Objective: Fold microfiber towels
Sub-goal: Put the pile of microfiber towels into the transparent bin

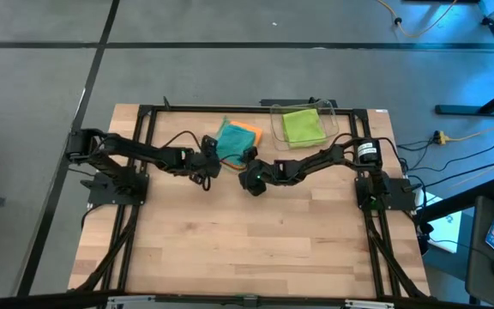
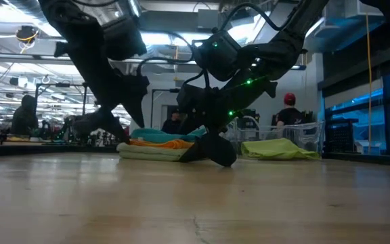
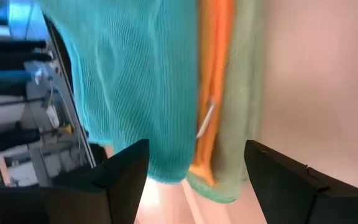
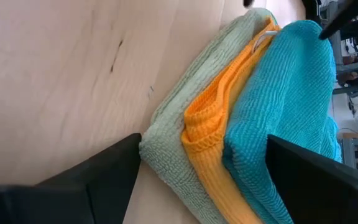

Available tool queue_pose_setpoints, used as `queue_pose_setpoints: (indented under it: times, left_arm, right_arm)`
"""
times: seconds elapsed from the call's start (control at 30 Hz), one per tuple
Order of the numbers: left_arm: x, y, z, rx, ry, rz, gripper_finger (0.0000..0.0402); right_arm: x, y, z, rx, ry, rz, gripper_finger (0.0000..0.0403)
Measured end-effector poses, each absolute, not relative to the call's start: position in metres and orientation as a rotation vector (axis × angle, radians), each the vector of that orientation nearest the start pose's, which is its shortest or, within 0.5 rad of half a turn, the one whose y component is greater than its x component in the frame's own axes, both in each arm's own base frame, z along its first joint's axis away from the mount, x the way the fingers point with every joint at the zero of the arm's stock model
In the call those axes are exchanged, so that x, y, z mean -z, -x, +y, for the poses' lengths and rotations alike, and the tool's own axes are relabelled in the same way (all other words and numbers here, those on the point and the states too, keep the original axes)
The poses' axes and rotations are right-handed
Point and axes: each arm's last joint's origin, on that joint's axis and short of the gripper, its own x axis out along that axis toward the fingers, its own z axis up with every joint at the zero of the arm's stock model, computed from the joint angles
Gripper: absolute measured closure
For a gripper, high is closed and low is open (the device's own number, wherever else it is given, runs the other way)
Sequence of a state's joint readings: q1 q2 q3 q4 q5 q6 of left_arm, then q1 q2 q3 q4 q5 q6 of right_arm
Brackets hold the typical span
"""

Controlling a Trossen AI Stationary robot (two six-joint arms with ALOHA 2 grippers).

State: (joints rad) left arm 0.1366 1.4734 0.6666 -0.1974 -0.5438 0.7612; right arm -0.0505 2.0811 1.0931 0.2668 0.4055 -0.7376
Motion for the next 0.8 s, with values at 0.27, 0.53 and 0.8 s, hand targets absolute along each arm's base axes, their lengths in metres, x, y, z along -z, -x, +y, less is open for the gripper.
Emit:
queue_pose_setpoints:
  times: [0.27,0.53,0.8]
  left_arm:
    - [-0.156,-0.255,0.030,-0.131,-0.907,1.149,0.0145]
    - [-0.157,-0.256,0.028,-0.177,-0.861,1.118,0.0142]
    - [-0.159,-0.255,0.040,-0.284,-0.853,1.139,0.0096]
  right_arm:
    - [-0.100,-0.404,-0.032,0.152,0.820,0.849,0.0067]
    - [-0.100,-0.404,-0.031,0.150,0.817,0.848,0.0067]
    - [-0.100,-0.404,-0.031,0.149,0.817,0.848,0.0067]
